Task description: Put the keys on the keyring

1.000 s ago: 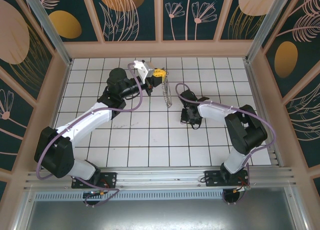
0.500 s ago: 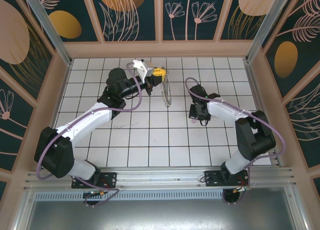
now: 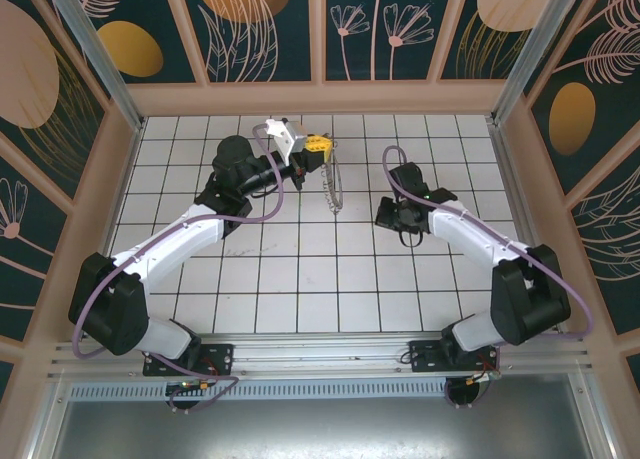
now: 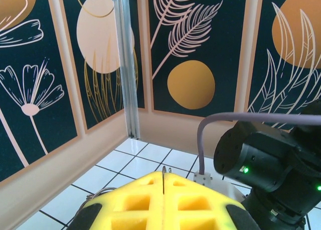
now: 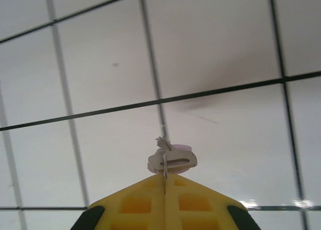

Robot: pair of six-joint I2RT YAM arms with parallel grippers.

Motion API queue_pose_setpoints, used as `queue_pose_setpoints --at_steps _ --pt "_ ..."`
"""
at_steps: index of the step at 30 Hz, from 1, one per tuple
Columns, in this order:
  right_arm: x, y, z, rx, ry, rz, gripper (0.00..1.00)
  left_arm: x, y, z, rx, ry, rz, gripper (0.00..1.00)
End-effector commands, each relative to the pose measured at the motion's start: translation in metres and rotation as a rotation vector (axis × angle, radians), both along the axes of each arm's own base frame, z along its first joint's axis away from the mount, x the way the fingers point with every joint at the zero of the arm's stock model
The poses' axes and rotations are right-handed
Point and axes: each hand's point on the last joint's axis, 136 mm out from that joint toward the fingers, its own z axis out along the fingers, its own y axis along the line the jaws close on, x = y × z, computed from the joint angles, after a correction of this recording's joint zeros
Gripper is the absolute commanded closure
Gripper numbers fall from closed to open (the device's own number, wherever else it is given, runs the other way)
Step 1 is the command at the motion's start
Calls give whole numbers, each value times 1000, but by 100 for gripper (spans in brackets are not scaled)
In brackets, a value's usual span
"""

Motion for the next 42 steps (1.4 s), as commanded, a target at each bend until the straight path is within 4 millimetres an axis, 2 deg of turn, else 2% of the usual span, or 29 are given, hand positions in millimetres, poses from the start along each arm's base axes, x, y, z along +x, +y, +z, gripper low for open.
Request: queue_pose_setpoints --at_steps 1,8,13,15,19,23,28,42 --pt "-9 29 13 133 -25 117 100 -6 2 22 -54 -56 2 100" --pt "-30 30 -31 151 72 157 100 -3 -2 21 -61 -41 -10 100" --pt "-41 39 -52 220 110 215 100 -3 -2 23 -64 -40 -14 100" --pt "-42 41 -53 254 92 241 100 -3 -2 23 -63 -39 -14 100" --pt "-44 53 -27 364 -29 356 100 -3 -1 23 -61 -39 -12 100" --pt "-39 50 4 443 -156 404 100 -3 -2 22 -61 -37 -14 100" --pt "-39 44 32 533 -279 456 100 -1 -4 19 -57 -28 -15 100" --pt "-38 25 75 603 -454 467 100 4 -7 13 -53 -14 -18 100"
